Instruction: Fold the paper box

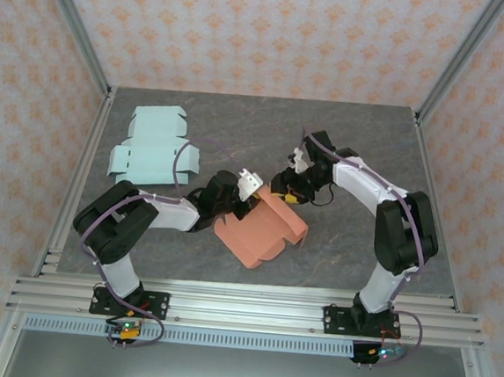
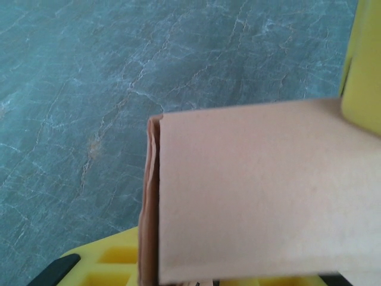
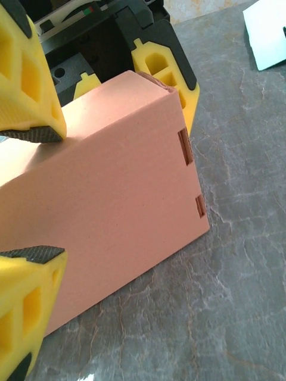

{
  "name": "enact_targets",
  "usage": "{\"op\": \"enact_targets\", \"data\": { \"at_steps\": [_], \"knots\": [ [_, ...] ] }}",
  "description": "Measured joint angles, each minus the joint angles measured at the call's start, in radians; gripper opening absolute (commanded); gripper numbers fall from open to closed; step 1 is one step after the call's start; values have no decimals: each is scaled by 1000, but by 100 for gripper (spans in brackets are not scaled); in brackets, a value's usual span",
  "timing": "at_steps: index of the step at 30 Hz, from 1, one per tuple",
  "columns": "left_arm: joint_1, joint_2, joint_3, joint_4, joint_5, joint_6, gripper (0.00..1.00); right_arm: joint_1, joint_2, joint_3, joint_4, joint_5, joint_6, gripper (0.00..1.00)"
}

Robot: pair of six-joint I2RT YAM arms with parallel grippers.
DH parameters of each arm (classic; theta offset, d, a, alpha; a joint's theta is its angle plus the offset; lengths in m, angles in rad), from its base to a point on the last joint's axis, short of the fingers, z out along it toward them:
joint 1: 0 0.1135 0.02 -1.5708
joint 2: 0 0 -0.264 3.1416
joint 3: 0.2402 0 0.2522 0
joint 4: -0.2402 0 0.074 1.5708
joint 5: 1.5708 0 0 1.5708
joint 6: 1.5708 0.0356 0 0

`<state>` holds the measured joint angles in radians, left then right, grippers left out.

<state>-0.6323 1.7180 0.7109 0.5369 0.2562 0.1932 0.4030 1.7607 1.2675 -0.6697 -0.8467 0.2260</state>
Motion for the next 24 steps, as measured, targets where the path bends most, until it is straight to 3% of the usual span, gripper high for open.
{"op": "enact_targets", "data": {
  "at_steps": [14, 24],
  "knots": [
    [7, 48, 47, 10, 58, 54, 15, 8, 13, -69, 111, -132, 118, 52],
    [6, 54, 19, 74, 50, 68, 13, 0, -48, -170, 256, -100, 200, 53]
  ]
}}
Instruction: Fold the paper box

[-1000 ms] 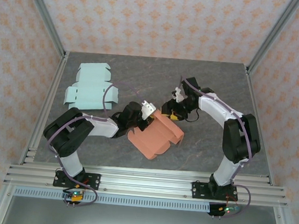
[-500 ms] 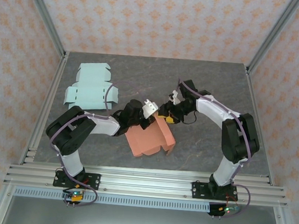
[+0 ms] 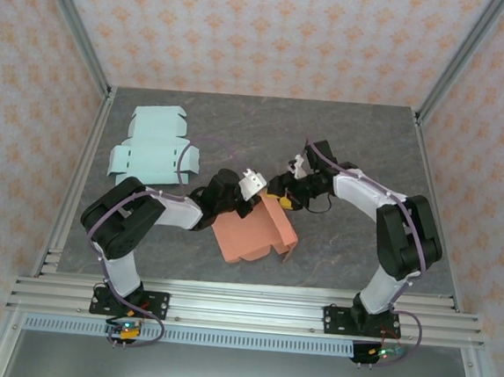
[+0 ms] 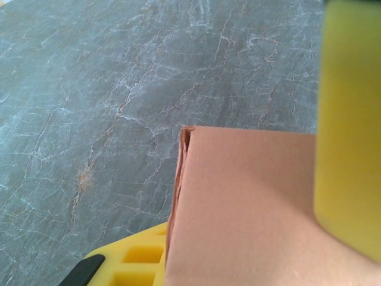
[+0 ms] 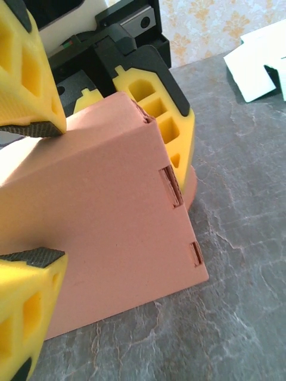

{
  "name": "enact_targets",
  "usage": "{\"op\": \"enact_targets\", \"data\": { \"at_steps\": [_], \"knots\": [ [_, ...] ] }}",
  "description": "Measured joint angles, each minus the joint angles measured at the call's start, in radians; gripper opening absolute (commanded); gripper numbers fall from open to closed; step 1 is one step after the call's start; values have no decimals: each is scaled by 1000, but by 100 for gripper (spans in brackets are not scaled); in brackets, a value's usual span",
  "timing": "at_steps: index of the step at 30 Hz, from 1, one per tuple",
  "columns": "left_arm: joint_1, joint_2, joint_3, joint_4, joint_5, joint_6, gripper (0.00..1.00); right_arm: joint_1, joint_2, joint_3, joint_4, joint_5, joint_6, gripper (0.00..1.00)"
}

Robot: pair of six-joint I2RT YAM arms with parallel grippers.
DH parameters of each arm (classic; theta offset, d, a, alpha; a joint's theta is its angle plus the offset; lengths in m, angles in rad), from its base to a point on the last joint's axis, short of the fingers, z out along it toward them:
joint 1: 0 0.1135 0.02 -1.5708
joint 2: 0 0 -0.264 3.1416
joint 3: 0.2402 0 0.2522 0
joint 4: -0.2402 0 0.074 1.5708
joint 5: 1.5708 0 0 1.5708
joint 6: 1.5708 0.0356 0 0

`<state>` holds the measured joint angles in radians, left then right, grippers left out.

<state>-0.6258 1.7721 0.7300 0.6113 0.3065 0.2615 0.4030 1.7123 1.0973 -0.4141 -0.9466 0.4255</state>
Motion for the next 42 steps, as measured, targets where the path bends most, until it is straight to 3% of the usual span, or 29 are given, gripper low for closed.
{"op": "enact_targets", "data": {
  "at_steps": [6, 11, 16, 21, 26, 30, 35, 38, 42],
  "knots": [
    [0, 5, -11, 10, 8, 18, 30, 0, -19, -31, 48, 34, 24, 51],
    [3, 16, -16, 8, 27, 29, 31, 10, -19, -44, 86, 34, 47, 50],
    [11, 23, -8, 6, 26, 29, 23, 13, -19, -49, 108, 35, 66, 50],
    [26, 37, 19, -14, 32, 24, 5, 15, -34, -83, 169, 46, 85, 51],
    [39, 42, 24, -14, 61, 8, 1, 13, -95, -144, 232, 111, 79, 57],
    [49, 42, 21, -8, 60, -8, 0, 14, -215, -219, 252, 171, 66, 64],
    [54, 29, 6, -8, 52, -28, 0, 17, -502, -319, 312, 320, 19, 70],
    [65, 0, -26, -9, 52, -37, 0, 17, -656, -370, 346, 433, -59, 77],
    [95, -55, -63, -34, 51, -59, 0, 19, -784, -435, 353, 457, -224, 79]
  ]
}}
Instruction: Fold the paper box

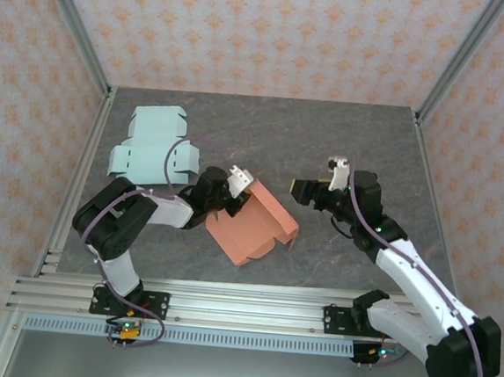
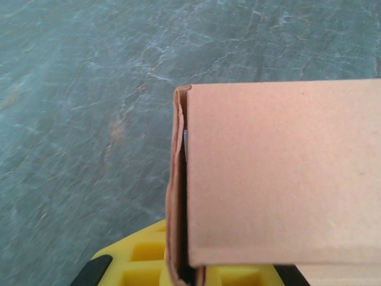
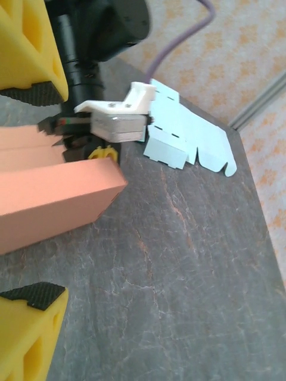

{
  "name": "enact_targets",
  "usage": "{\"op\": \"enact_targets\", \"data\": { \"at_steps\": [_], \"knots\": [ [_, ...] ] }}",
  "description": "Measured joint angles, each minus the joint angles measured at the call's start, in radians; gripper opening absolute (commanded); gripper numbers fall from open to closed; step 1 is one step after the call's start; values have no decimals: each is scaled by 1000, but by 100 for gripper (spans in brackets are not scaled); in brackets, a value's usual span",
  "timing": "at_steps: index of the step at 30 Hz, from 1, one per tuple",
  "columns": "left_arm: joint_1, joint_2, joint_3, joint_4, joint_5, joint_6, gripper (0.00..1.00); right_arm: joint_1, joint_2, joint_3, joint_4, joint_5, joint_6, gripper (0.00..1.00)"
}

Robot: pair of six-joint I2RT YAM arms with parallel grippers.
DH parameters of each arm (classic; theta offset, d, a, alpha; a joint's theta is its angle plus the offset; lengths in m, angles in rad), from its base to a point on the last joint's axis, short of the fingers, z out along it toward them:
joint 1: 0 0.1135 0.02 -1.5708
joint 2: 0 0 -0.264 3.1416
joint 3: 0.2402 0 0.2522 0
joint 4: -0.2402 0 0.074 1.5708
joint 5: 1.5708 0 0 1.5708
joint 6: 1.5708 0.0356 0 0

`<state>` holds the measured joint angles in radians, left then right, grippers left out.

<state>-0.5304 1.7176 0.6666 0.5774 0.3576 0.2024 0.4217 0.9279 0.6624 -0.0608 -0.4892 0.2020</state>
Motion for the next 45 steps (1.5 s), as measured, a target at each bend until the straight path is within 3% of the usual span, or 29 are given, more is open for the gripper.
{"op": "enact_targets", "data": {
  "at_steps": [6, 8, 9, 17, 24, 32, 35, 45],
  "knots": [
    [45, -106, -6, -54, 2, -48, 0, 3, -155, -127, 2, 38, -213, 78],
    [62, -139, -6, -68, 4, -61, 0, 3, -187, -174, 7, 41, -274, 62],
    [71, -155, -6, -75, 6, -68, 0, 3, -195, -198, 14, 42, -292, 59],
    [126, -177, -6, -119, 75, -126, 0, 3, -190, -264, 107, -63, -365, 60],
    [138, -148, 0, -119, 151, -184, 0, 8, -117, -264, 154, -132, -418, 64],
    [140, -104, 8, -101, 189, -260, 0, 50, 45, -179, 195, -163, -473, 58],
    [146, -95, 8, -94, 188, -285, 0, 75, 79, -163, 227, -158, -487, 53],
    [146, -93, 14, -96, 177, -320, 0, 126, 141, -163, 346, -77, -488, 53]
  ]
}}
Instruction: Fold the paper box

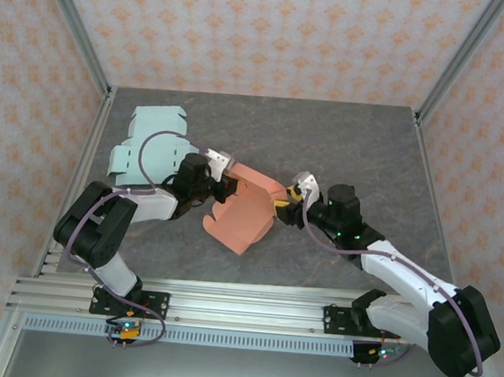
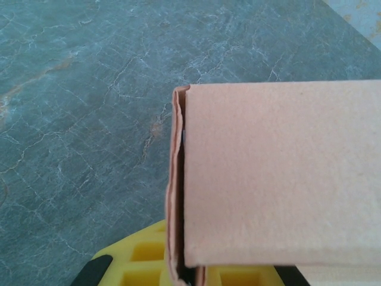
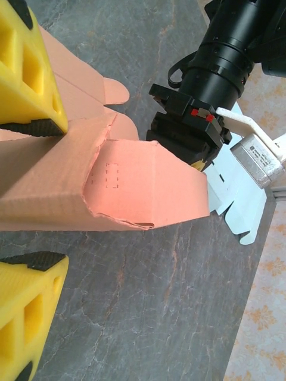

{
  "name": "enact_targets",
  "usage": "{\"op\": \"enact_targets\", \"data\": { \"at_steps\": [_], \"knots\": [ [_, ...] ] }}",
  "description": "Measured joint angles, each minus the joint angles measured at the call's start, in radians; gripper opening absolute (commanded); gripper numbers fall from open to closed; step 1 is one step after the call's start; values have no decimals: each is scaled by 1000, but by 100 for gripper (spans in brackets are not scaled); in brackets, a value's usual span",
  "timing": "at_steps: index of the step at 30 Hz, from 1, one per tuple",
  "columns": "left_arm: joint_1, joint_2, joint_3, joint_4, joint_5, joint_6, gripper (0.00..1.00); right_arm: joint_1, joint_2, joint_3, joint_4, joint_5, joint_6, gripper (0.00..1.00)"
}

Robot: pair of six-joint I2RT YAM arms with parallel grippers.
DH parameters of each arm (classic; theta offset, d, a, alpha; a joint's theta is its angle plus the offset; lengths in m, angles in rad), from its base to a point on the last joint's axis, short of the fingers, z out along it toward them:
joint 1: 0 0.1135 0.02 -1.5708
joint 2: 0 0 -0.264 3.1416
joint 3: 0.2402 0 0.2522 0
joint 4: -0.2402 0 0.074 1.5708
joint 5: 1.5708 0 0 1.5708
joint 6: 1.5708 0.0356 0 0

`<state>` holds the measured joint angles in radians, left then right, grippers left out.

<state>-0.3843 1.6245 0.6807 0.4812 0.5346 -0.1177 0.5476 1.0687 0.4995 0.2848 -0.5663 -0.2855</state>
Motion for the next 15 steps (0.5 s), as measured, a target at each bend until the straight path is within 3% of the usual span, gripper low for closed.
{"op": "enact_targets", "data": {
  "at_steps": [5, 15],
  "knots": [
    [0, 2, 7, -7, -19, -13, 0, 0, 28, 9, 8, 0, -1, 45],
    [0, 4, 7, -22, -38, -16, 0, 55, 100, 32, 42, 36, 1, 45]
  ]
}}
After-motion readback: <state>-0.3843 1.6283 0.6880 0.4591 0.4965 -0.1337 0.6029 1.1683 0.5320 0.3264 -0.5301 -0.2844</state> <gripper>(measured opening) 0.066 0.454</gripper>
